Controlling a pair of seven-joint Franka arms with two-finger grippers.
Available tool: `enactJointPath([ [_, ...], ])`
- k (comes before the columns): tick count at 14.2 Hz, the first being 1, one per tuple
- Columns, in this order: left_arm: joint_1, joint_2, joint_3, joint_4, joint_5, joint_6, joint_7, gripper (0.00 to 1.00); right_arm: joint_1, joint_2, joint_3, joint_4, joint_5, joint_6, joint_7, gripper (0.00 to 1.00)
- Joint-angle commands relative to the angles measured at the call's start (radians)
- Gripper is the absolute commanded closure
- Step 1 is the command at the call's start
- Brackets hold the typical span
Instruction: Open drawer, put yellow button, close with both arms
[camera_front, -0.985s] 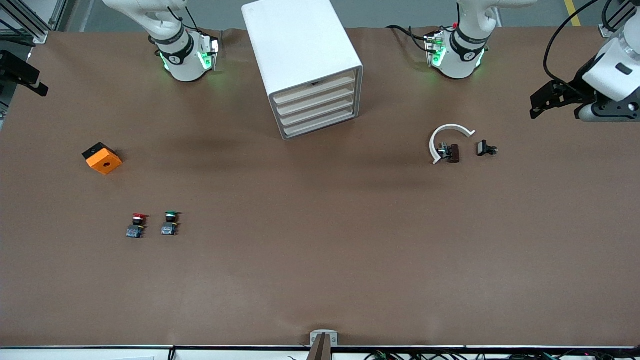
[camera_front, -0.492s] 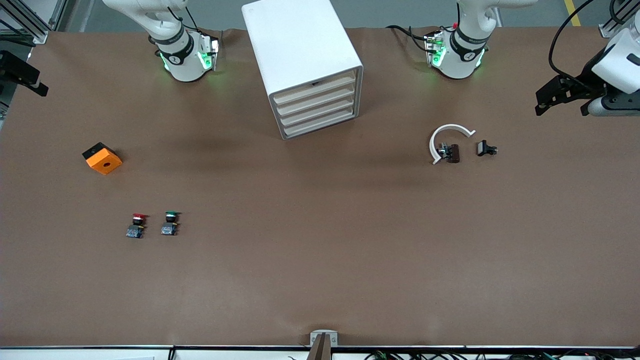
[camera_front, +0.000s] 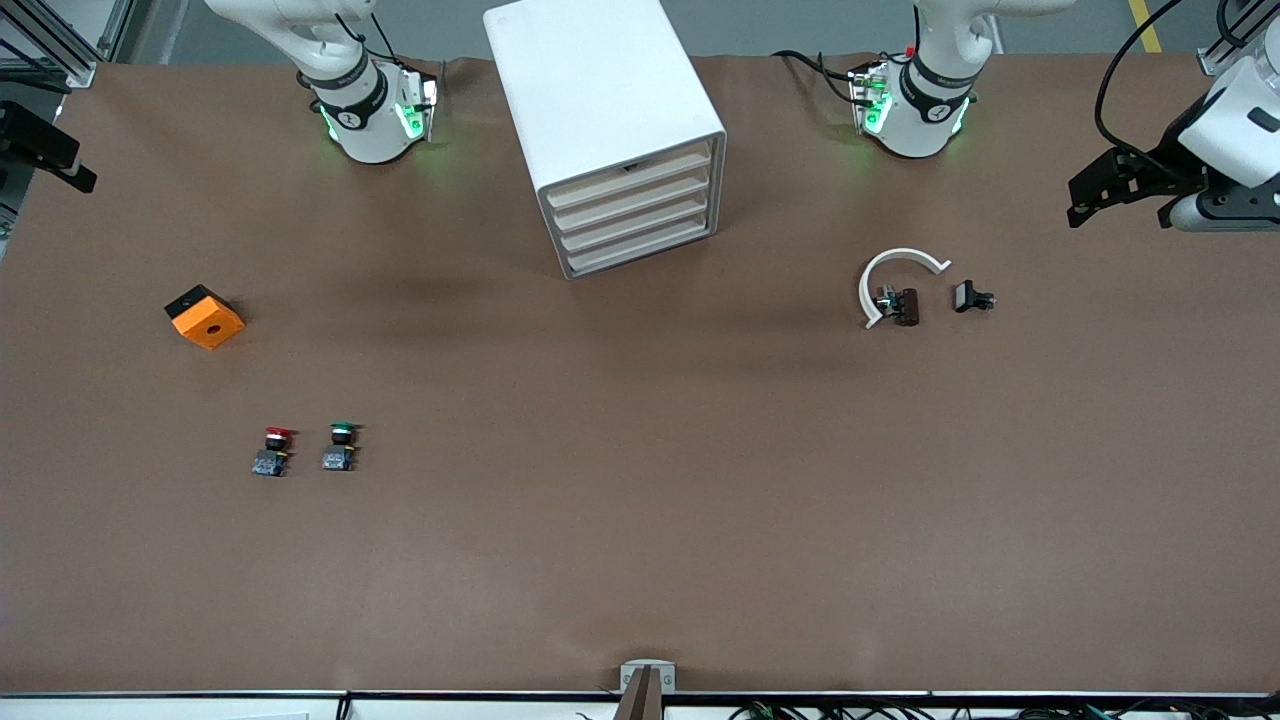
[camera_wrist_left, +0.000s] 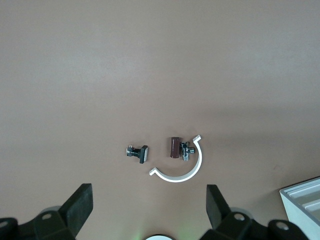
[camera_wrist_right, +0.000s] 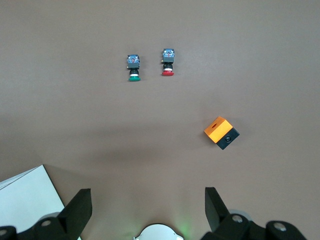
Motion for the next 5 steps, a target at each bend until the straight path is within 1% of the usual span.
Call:
enactJointPath([
  [1,0.002,0.007,-0.003,0.023,0.001,-0.018,0.002,0.00,-0.017,-0.026,0.011,-0.024,-0.004,0.010,-0.003,0.00],
  [5,0.000,0.007,-0.003,0.024,0.001,-0.019,0.007,0.00,-0.015,-0.026,0.013,-0.024,-0.022,0.014,-0.005,0.00],
])
